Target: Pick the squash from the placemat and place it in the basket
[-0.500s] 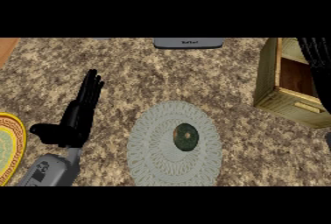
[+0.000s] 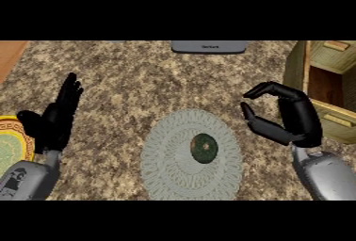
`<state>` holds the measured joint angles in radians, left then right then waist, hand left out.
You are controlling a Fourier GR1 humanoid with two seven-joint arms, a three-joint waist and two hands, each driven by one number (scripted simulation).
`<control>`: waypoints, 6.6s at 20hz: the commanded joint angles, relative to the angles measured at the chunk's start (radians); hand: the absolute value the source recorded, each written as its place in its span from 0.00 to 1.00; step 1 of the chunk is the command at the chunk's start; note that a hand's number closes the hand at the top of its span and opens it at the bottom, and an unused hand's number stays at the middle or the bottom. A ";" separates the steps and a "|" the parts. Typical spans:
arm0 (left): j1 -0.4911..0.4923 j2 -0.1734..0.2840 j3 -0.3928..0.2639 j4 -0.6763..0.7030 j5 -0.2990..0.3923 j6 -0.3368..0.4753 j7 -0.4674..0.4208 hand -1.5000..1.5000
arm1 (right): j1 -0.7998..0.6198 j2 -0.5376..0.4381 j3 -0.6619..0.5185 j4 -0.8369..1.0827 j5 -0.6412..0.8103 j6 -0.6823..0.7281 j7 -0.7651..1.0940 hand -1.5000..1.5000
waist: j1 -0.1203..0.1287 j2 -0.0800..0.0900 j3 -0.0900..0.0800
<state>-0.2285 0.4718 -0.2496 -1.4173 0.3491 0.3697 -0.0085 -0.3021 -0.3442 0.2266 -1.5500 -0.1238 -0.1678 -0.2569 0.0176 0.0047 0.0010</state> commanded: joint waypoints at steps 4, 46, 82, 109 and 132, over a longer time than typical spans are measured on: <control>-0.018 0.028 0.011 0.005 -0.004 0.006 0.088 0.50 | -0.039 0.196 0.099 0.122 0.372 -0.469 0.154 0.00 | -0.004 -0.008 -0.004; -0.016 -0.072 0.164 -0.033 -0.177 -0.090 0.178 0.50 | 0.184 0.095 0.243 -0.296 0.690 0.180 0.908 0.00 | -0.019 -0.005 -0.001; 0.044 -0.239 0.309 -0.120 -0.354 -0.214 0.228 0.50 | 0.155 0.322 0.139 0.047 0.947 0.121 0.709 0.00 | -0.016 -0.005 -0.001; 0.055 -0.278 0.351 -0.070 -0.374 -0.268 0.164 0.50 | 0.056 0.342 0.215 0.342 0.888 0.115 0.567 1.00 | -0.012 -0.004 -0.001; 0.110 -0.238 0.389 -0.128 -0.341 -0.322 0.182 0.50 | 0.527 0.342 0.332 -0.503 0.669 0.052 0.468 1.00 | -0.022 -0.010 -0.001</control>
<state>-0.1661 0.2217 0.1341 -1.5039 -0.0099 0.0752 0.1657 0.1812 -0.0276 0.5329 -1.8946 0.5650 -0.0816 0.1592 -0.0111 -0.0050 -0.0008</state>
